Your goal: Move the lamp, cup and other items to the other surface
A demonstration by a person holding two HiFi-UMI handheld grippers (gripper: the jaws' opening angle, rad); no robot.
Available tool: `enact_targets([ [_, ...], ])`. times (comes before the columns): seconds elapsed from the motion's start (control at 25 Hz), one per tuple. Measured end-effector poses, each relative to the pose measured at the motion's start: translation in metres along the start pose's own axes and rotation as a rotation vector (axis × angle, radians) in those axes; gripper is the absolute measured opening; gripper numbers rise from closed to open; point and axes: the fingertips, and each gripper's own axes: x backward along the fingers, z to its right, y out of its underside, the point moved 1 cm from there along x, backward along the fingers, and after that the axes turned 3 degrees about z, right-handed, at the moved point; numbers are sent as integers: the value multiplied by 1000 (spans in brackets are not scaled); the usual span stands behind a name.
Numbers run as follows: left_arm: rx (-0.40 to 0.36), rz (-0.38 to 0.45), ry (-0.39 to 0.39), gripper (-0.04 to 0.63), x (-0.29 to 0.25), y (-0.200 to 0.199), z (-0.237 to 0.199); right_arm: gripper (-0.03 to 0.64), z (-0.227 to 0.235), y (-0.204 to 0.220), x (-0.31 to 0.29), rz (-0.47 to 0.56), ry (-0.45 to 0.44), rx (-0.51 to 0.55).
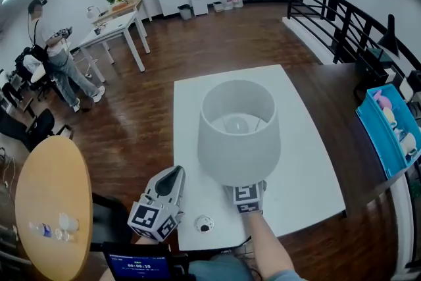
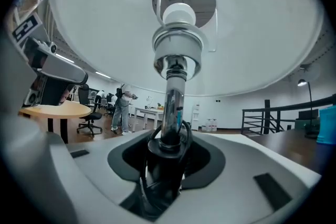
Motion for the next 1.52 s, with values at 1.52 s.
enact_targets([
  [1.52,22,74,-757,8,338,-58,-258,132,-503,-156,-90,128,-876,-45],
])
